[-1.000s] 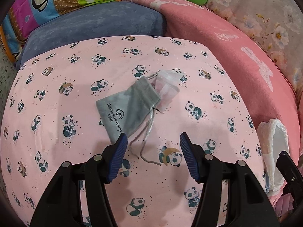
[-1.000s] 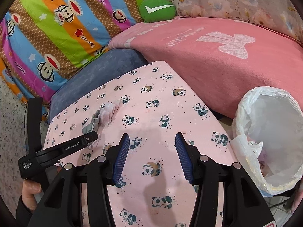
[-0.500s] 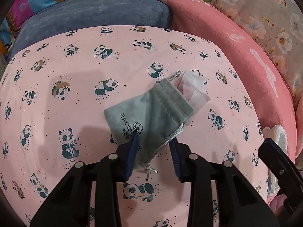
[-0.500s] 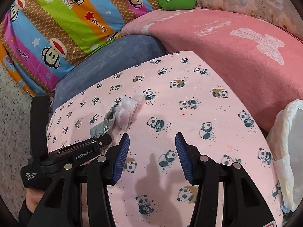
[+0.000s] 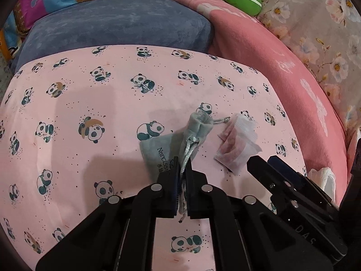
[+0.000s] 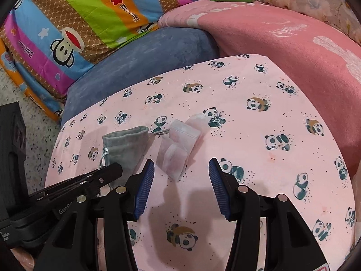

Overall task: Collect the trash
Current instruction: 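Grasp the white tissue packet with the right tool beside the pouch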

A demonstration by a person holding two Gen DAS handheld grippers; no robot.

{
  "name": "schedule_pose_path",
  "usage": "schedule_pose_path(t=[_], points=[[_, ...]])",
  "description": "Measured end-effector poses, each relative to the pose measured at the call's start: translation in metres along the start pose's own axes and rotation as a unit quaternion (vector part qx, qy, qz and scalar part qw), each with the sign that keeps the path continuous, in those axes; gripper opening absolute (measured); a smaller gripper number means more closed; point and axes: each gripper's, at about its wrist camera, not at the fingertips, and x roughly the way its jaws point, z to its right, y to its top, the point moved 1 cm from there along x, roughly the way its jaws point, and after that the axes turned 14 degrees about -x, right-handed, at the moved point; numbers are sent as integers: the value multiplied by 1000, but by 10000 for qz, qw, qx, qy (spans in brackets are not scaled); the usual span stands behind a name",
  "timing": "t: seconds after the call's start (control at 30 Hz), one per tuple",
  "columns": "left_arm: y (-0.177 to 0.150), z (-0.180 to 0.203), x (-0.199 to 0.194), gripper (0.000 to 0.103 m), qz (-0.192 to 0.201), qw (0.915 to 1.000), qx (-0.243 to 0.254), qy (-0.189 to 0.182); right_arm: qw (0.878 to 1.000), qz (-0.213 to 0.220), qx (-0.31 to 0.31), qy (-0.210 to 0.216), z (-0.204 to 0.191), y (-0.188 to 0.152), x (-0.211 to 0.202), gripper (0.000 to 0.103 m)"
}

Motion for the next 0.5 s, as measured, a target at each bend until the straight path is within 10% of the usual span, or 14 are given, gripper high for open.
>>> schedule_pose_path(t=[0.23,0.5], points=[[1,-2,4,4,-44,10000,-10,17,9998,-160,115,44,-1,6,27,52],[-14,7,3,4,-155,9999,50,-10,9991,-303,161,243,7,-4,29,18]])
